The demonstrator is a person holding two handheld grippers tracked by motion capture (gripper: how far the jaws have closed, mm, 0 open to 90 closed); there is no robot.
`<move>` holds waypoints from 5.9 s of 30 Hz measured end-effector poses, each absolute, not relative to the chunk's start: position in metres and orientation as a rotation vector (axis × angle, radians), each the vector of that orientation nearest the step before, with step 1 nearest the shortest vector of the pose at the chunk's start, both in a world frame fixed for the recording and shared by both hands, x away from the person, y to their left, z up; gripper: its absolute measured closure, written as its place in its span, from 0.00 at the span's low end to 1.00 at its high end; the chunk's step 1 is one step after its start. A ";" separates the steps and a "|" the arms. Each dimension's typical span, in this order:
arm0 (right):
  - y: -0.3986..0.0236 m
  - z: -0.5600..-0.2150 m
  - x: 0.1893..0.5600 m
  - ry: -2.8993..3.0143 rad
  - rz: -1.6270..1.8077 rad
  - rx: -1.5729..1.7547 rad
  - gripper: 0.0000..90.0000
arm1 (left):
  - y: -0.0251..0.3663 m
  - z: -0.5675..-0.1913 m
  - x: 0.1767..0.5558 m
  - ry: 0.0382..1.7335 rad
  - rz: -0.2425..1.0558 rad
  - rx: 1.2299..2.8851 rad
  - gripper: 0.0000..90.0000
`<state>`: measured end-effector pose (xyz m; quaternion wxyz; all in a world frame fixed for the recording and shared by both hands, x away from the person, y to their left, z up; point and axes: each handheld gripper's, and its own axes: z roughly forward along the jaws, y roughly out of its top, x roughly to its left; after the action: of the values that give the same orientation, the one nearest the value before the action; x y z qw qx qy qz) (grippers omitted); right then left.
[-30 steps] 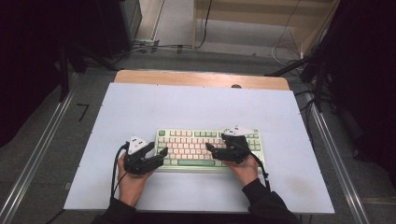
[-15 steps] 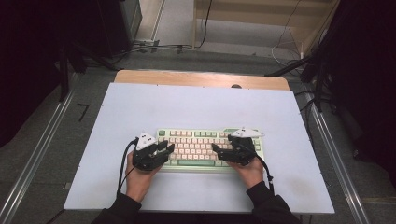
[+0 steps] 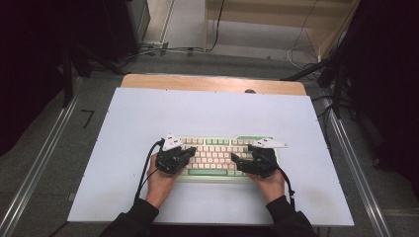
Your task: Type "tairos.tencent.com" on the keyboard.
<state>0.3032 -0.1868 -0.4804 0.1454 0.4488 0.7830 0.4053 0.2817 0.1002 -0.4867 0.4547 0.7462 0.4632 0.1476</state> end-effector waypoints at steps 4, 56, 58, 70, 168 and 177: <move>-0.192 -0.480 0.302 2.242 1.169 1.308 0.25 | 0.097 -0.489 0.285 1.139 0.355 1.851 1.00; -0.199 -0.480 0.298 2.218 1.161 1.323 0.27 | 0.097 -0.487 0.284 1.161 0.367 1.814 0.68; -0.199 -0.479 0.299 2.213 1.164 1.320 0.30 | 0.099 -0.486 0.282 1.180 0.376 1.810 0.54; -0.185 -0.481 0.303 2.255 1.203 1.220 0.75 | 0.122 -0.484 0.263 1.240 0.416 1.761 0.46; -0.181 -0.481 0.307 2.285 1.180 1.262 0.35 | 0.132 -0.486 0.255 1.180 0.346 1.783 1.00; -0.194 -0.480 0.303 2.248 1.170 1.299 0.35 | 0.120 -0.489 0.262 1.170 0.350 1.832 1.00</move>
<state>0.3029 -0.1938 -0.4805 0.1462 0.4513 0.7809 0.4063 0.2617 0.1201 -0.4887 0.4529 0.7417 0.4739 0.1418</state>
